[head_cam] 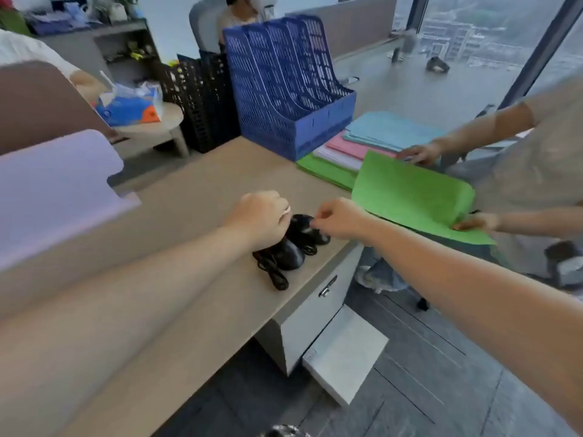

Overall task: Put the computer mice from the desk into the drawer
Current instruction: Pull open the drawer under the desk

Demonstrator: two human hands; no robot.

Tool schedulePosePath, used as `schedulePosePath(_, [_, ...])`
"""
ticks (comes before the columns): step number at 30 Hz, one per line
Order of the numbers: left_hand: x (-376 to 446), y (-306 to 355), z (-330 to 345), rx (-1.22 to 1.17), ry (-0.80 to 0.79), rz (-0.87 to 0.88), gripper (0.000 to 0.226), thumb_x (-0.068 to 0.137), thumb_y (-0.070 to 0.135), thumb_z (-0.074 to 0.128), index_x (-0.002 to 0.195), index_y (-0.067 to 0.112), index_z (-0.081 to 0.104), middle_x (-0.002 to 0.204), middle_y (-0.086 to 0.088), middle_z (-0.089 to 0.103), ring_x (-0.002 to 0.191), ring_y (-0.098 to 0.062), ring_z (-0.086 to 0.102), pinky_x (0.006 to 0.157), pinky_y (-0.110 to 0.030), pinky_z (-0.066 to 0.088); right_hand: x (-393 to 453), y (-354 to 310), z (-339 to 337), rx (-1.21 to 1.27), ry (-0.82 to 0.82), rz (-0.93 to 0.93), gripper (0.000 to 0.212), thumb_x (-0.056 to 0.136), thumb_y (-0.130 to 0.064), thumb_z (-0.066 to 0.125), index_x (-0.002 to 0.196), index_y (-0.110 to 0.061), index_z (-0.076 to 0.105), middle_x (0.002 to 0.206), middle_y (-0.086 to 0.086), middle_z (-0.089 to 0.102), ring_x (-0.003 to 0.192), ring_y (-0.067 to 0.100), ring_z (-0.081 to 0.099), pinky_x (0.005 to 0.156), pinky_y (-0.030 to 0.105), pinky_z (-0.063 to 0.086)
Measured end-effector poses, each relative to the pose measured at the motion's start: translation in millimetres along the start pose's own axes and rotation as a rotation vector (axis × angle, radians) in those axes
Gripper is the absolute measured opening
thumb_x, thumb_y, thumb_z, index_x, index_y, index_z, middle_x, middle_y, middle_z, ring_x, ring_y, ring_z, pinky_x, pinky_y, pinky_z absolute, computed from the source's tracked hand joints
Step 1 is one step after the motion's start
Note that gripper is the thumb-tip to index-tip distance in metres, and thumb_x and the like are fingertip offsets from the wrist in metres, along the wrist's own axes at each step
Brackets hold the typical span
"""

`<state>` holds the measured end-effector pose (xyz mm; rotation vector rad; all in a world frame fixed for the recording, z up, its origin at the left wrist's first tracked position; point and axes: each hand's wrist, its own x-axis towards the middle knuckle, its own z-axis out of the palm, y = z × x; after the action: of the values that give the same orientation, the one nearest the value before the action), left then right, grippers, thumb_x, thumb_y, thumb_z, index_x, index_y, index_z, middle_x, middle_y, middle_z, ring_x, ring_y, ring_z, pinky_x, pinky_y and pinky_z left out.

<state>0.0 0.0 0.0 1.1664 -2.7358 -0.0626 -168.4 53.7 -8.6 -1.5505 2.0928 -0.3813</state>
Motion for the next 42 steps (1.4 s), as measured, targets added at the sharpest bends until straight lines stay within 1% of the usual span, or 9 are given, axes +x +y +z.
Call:
schedulePosePath(5, [-9,50,78,-0.148,-0.024,0.149,0.027,0.094,0.025,0.049,0.098,0.006,0.068,0.103,-0.012,0.064,0.100,-0.030,0.059,0.071,-0.035,0.043,-6,83,56,0.020,-0.114,0.070,0.024,0.087,-0.019,0.056,0.088,0.003,0.065,0.078,0.009,0.062,0.073,0.022,0.056,0.062,0.029,0.045])
schedulePosePath(9, [-27,71,132,-0.170,-0.040,0.233,0.025,0.092,0.023,0.052,0.094,0.003,0.067,0.097,-0.012,0.063,0.094,-0.029,0.060,0.078,-0.042,0.050,2,134,108,0.110,-0.192,0.096,0.024,0.091,-0.022,0.058,0.097,0.000,0.067,0.083,0.011,0.067,0.077,0.023,0.062,0.074,0.035,0.056])
schedulePosePath(12, [-40,77,163,-0.086,-0.143,0.206,0.025,0.095,0.023,0.047,0.099,0.005,0.066,0.103,-0.011,0.060,0.098,-0.027,0.057,0.080,-0.036,0.045,11,159,141,0.246,-0.208,0.134,0.015,0.094,-0.018,0.057,0.085,-0.006,0.062,0.075,0.006,0.064,0.066,0.016,0.059,0.061,0.025,0.052])
schedulePosePath(15, [-50,74,180,-0.053,-0.185,0.138,0.028,0.095,0.022,0.044,0.101,0.005,0.065,0.106,-0.011,0.060,0.102,-0.030,0.057,0.088,-0.042,0.048,19,176,170,0.457,-0.202,0.238,0.012,0.096,-0.016,0.054,0.094,-0.004,0.056,0.071,0.006,0.060,0.061,0.014,0.056,0.061,0.024,0.053])
schedulePosePath(18, [-58,69,190,0.030,-0.230,0.095,0.028,0.095,0.021,0.042,0.102,0.006,0.065,0.109,-0.009,0.060,0.103,-0.030,0.059,0.087,-0.045,0.049,24,183,191,0.589,-0.199,0.328,0.015,0.096,-0.017,0.053,0.099,-0.003,0.055,0.077,0.009,0.060,0.066,0.017,0.058,0.068,0.030,0.057])
schedulePosePath(22, [-64,67,197,0.065,-0.205,0.010,0.014,0.091,0.013,0.045,0.092,0.006,0.057,0.109,-0.010,0.056,0.100,-0.031,0.057,0.082,-0.042,0.048,38,178,203,0.815,-0.190,0.440,0.021,0.097,-0.005,0.044,0.110,0.002,0.058,0.077,0.010,0.060,0.062,0.018,0.059,0.053,0.029,0.058])
schedulePosePath(27, [-77,59,197,0.034,-0.259,-0.058,0.009,0.089,0.009,0.045,0.081,0.012,0.043,0.103,-0.011,0.053,0.096,-0.032,0.056,0.080,-0.042,0.047,39,171,204,0.928,-0.170,0.448,0.016,0.094,-0.010,0.047,0.090,0.000,0.059,0.079,0.015,0.062,0.063,0.024,0.061,0.065,0.036,0.058])
schedulePosePath(32, [-83,59,196,0.060,-0.268,-0.085,0.014,0.089,0.010,0.045,0.079,0.014,0.036,0.102,-0.009,0.051,0.093,-0.032,0.055,0.073,-0.038,0.041,31,176,212,1.055,-0.156,0.380,0.009,0.099,-0.010,0.048,0.093,-0.005,0.054,0.068,0.008,0.053,0.060,0.015,0.054,0.056,0.024,0.055])
schedulePosePath(42, [-97,59,185,0.062,-0.271,-0.090,0.009,0.092,0.020,0.048,0.089,0.012,0.047,0.107,-0.009,0.051,0.095,-0.031,0.055,0.079,-0.044,0.049,17,187,213,0.901,-0.097,0.428,0.022,0.097,-0.009,0.048,0.116,-0.003,0.056,0.076,0.006,0.054,0.065,0.014,0.054,0.053,0.024,0.048])
